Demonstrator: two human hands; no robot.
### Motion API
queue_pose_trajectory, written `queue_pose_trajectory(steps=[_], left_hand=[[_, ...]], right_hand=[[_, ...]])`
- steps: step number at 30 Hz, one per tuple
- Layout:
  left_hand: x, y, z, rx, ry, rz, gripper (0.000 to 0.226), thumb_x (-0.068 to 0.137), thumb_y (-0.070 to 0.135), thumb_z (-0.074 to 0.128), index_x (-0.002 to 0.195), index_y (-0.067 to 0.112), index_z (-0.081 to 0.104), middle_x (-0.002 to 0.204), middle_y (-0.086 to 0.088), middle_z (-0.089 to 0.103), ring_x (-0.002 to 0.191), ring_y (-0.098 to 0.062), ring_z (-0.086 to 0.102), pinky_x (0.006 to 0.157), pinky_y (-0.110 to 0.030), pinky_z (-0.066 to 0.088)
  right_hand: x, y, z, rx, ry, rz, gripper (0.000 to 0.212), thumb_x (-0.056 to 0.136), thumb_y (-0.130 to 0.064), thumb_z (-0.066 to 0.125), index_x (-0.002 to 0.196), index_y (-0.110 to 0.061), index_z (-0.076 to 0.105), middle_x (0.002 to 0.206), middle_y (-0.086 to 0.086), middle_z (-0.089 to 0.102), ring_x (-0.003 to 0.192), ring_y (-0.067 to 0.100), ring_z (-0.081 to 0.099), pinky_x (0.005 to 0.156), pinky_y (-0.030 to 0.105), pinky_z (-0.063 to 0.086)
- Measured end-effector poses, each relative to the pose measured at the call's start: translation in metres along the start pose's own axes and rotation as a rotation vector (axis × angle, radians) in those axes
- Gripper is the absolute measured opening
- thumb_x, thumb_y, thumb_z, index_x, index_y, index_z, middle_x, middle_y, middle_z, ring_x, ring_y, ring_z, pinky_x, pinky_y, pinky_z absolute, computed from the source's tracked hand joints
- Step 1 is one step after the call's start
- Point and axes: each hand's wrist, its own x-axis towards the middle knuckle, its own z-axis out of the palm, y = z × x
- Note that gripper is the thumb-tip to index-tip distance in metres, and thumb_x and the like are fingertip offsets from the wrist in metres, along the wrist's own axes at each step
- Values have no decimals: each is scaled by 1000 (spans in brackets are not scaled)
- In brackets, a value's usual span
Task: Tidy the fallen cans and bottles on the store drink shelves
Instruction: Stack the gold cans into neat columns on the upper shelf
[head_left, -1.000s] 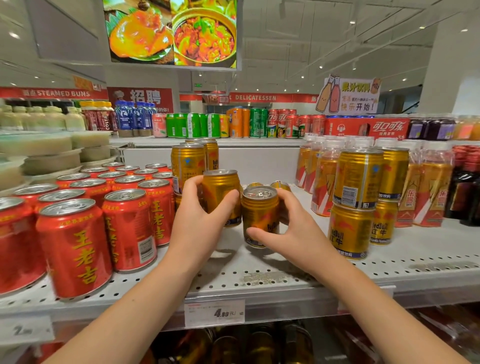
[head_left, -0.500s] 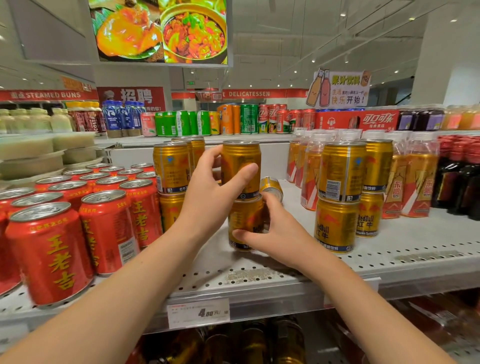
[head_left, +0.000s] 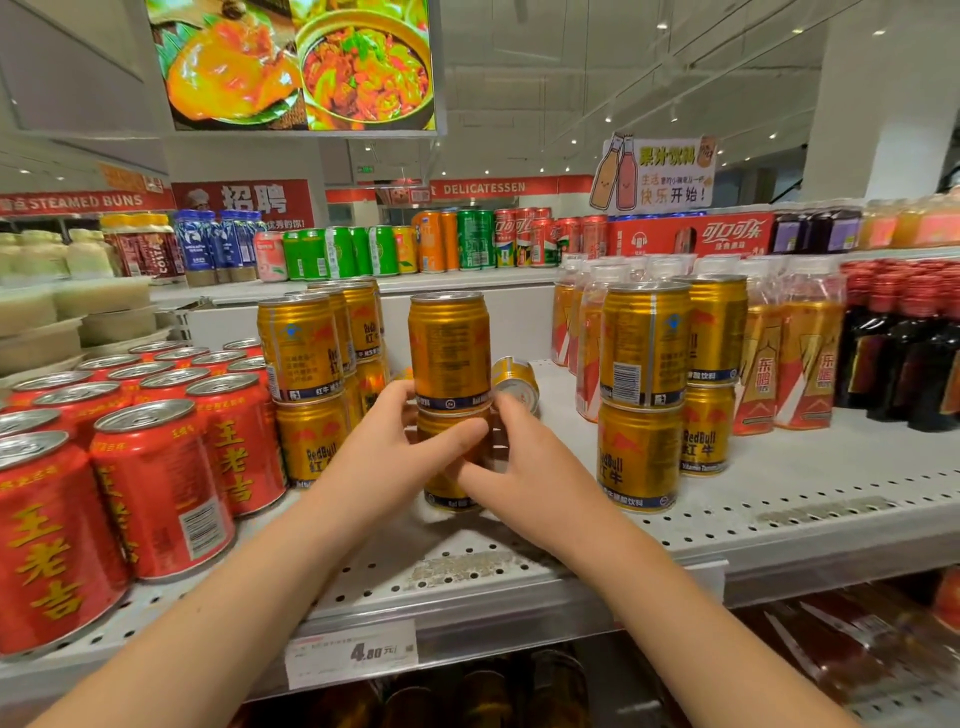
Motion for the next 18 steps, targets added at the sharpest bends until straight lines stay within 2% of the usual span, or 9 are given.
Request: queue_pose_trajectory(steps=[3,5,7,10,12,14,18], left_hand=[[2,6,2,14,0,-2,51,76,58,79,120,43,59,108,32,69,98,13,65,67,-7,52],[7,12,8,39,-25,-13,44,77,59,79,114,46,60,104,37,68,94,17,63,63,-3,50],[13,16,20,43,-34,-28,45,77,59,79,116,44,60,103,31,71,93,16,65,66,-7,50],[23,23,43,11,-37,-41,46,81,52,80,120,36,61,106,20,73,92,11,67,68,-9,52],[29,28,56,-1,-49,-54,46,83,49,80,122,33,62,109,17,73,96,5,69,76,-15,55],[34,31,67,-1,-55,-67,47,83,49,80,123,33,63,111,15,72,100,1,69,81,-21,55],[38,37,88,3,-49,-79,50,81,52,80,123,34,60,109,17,71,91,11,66,66,-10,51]], right_hand=[[-13,3,-5,-168,48,13,64,83,-66,58,140,-53,32,134,-25,53,120,-1,53,87,24,50],[-27,10,-10,-286,94,62,77,86,-66,52,151,-43,19,149,-16,42,132,7,46,95,28,47],[-38,15,-17,-298,130,103,83,89,-61,53,156,-37,10,157,-11,33,139,10,40,103,30,42],[-43,16,-27,-258,135,153,87,94,-52,55,158,-33,-1,164,-8,20,146,12,30,106,27,34],[-45,14,-31,-272,160,150,88,96,-47,55,159,-30,-4,166,-9,12,149,11,21,105,22,25],[-49,15,-34,-266,195,134,85,96,-42,55,158,-30,-2,165,-10,13,148,11,21,101,18,21],[-53,16,-39,-241,196,100,82,97,-30,54,159,-30,0,165,-9,15,149,11,23,111,25,29]])
